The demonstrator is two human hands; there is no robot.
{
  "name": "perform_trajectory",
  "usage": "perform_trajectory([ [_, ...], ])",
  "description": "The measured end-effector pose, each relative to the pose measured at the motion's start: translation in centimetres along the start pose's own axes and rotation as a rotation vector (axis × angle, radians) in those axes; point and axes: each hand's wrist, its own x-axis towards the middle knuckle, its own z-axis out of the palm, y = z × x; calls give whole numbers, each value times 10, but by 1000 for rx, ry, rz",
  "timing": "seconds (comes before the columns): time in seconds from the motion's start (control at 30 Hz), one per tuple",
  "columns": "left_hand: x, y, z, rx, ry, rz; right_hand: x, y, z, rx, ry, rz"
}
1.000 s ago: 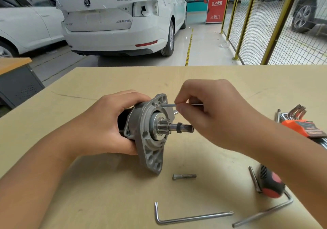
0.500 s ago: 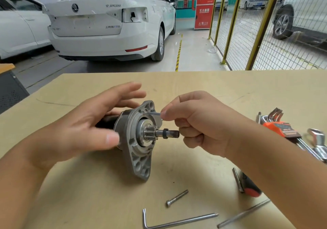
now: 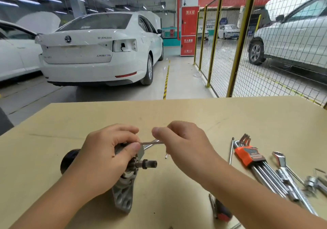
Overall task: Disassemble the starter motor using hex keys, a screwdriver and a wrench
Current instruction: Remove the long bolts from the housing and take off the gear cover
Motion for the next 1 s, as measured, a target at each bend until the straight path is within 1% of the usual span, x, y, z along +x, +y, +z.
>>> perform_trajectory([
  [0.03, 0, 0, 0, 3, 19, -14, -1, 2, -6, -58, 5, 6],
  [0.07, -1, 0, 1, 6, 37, -28, -2, 4, -12, -87, -24, 44],
  [0.13, -1, -1, 2, 16, 60, -46, -4, 4, -21, -39, -142, 183],
  [0.23, -2, -4, 2, 42, 77, -56, -8, 0, -27, 210, -331, 421],
  [0.3, -2, -5, 3, 40, 85, -49, -10, -2, -28, 405, -415, 538],
  [0.37, -3, -6, 4, 41, 87, -43, -12, -5, -27, 559, -438, 622],
  [0.47, -3, -6, 4, 19, 74, -29, -15, -5, -21, 758, -421, 717],
  [0.6, -4, -6, 3, 17, 60, -2, -19, -4, -15, 938, -409, 801],
  [0.7, -4, -6, 5, 37, 84, -9, -20, -6, -13, 1010, -418, 816],
  [0.83, -5, -6, 7, 57, 100, -14, -19, -9, -7, 1019, -432, 807],
  [1.0, -5, -3, 6, 72, 83, -4, -17, -10, 1, 967, -403, 806],
])
